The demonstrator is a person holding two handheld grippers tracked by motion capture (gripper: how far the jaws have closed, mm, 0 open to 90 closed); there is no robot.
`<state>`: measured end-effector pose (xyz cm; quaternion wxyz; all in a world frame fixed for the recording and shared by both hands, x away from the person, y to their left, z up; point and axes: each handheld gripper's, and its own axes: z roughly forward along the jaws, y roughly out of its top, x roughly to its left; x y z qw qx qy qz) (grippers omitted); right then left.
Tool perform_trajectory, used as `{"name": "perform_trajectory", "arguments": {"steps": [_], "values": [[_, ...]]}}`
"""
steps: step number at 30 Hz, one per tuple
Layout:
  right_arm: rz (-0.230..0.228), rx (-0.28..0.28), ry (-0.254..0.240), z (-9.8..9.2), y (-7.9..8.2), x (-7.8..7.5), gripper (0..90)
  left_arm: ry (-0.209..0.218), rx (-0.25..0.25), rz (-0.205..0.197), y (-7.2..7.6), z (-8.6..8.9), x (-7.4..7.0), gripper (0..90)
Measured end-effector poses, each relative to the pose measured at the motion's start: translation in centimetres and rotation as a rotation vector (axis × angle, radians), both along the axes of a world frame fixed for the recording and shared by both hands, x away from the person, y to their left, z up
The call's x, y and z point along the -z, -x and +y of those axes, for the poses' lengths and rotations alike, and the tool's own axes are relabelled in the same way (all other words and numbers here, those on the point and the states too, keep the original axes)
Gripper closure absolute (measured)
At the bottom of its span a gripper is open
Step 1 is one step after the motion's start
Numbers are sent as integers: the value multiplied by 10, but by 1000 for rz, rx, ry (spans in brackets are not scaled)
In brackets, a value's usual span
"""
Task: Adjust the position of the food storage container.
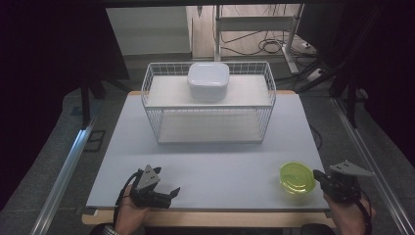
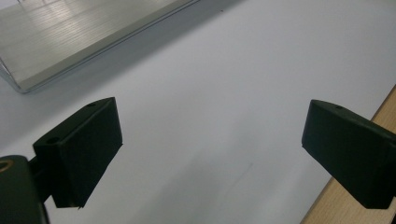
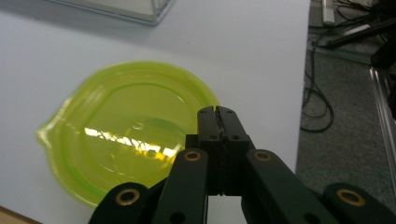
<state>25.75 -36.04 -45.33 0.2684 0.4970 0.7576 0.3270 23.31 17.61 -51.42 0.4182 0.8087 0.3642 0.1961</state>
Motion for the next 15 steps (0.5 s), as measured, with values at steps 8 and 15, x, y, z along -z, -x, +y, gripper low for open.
{"name": "perform_trajectory", "arguments": {"steps": [8,15], "values": [[42,17,-2,-9,-5,10,897,-1,5,3,0,0,0,46],[64,4,-13,-7,-7,14,897,-2,11,7,0,-2,1,46]]}}
